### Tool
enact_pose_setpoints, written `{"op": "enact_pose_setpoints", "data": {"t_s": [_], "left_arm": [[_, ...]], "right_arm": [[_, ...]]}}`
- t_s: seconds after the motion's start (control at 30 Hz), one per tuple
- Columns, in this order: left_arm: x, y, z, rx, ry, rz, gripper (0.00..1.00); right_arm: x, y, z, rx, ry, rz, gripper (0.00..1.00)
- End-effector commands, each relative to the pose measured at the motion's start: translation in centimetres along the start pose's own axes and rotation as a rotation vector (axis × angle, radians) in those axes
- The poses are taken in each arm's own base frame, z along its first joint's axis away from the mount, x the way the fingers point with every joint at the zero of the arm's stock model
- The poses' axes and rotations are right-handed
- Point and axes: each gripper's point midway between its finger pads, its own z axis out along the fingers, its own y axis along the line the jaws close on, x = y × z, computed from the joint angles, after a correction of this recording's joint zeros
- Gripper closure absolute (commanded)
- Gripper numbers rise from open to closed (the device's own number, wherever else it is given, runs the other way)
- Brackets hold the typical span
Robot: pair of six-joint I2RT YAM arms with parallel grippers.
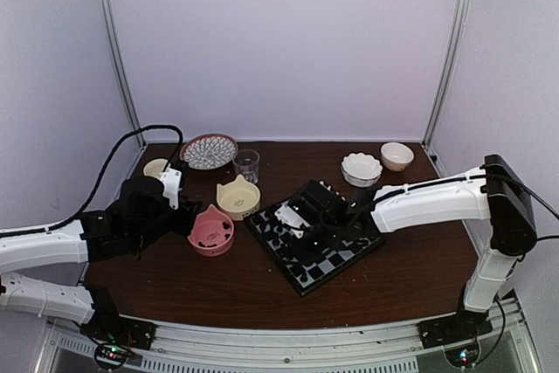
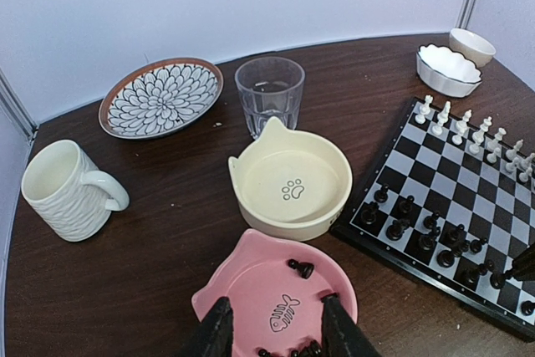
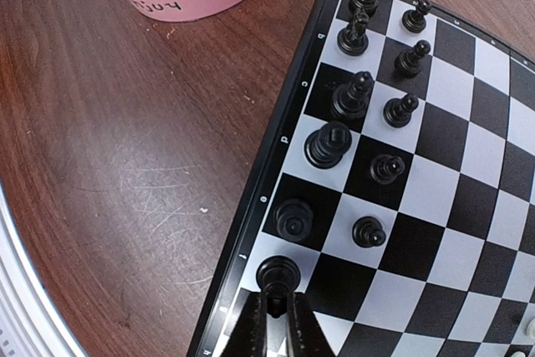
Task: Set up the chess pieces on the board
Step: Move the bishop to f8.
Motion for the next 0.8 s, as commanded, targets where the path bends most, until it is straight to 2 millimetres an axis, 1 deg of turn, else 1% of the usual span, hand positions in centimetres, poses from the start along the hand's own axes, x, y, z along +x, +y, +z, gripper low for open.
{"op": "enact_pose_setpoints", "data": {"t_s": [0.0, 0.6, 0.63, 0.67, 0.73, 0.77], "left_arm": [[-0.69, -0.03, -0.28, 0.007, -0.026, -0.004, 0.63], [-0.71, -0.16, -0.26, 0.013, -0.024, -0.004, 0.63], [-0.68, -0.17, -0.25, 0.014, -0.023, -0.003, 0.63], [-0.66, -0.18, -0.23, 0.014, -0.022, -0.003, 0.63], [-0.59, -0.18, -0.21, 0.014, -0.020, -0.002, 0.62], [-0.61, -0.17, -0.21, 0.013, -0.019, -0.001, 0.62]], "right_arm": [[-0.72, 0.42, 0.20, 0.002, -0.007, -0.021, 0.91], [-0.39, 0.35, 0.88, 0.018, 0.020, -0.033, 0.88], [-0.41, 0.34, 0.91, 0.018, 0.019, -0.032, 0.86], [-0.41, 0.35, 0.88, 0.018, 0.019, -0.031, 0.83], [-0.51, 0.35, 0.81, 0.020, 0.015, -0.031, 0.73], [-0.65, 0.29, 0.61, 0.025, 0.009, -0.032, 0.70]]}}
